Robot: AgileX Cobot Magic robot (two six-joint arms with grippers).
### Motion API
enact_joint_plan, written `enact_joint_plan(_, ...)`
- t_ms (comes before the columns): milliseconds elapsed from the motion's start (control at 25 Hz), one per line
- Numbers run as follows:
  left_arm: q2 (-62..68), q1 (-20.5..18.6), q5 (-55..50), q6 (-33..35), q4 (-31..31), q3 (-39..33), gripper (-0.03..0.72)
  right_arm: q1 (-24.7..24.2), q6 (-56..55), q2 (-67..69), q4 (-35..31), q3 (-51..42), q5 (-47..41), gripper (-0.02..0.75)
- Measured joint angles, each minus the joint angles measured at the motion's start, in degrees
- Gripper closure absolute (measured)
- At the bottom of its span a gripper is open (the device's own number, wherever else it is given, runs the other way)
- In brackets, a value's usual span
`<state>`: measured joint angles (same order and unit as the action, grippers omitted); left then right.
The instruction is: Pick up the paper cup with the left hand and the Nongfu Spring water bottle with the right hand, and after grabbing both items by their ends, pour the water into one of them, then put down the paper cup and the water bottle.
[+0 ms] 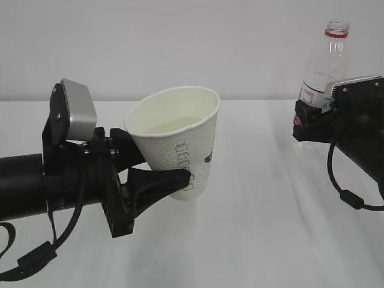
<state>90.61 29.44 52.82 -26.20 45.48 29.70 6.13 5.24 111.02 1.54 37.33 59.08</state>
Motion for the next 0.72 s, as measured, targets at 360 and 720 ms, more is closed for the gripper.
enact_joint_plan(360,0.0,0.0,-0.3,7.8,-9.6,0.0,0.251,0.0,0.0,0.0,0.0,0.0,0.1,0.288)
enact_joint_plan(720,0.0,0.0,-0.3,13.0,-15.8,0.0,0.251,-0.1,0.0,0.0,0.2,0.0,0.1,0.288)
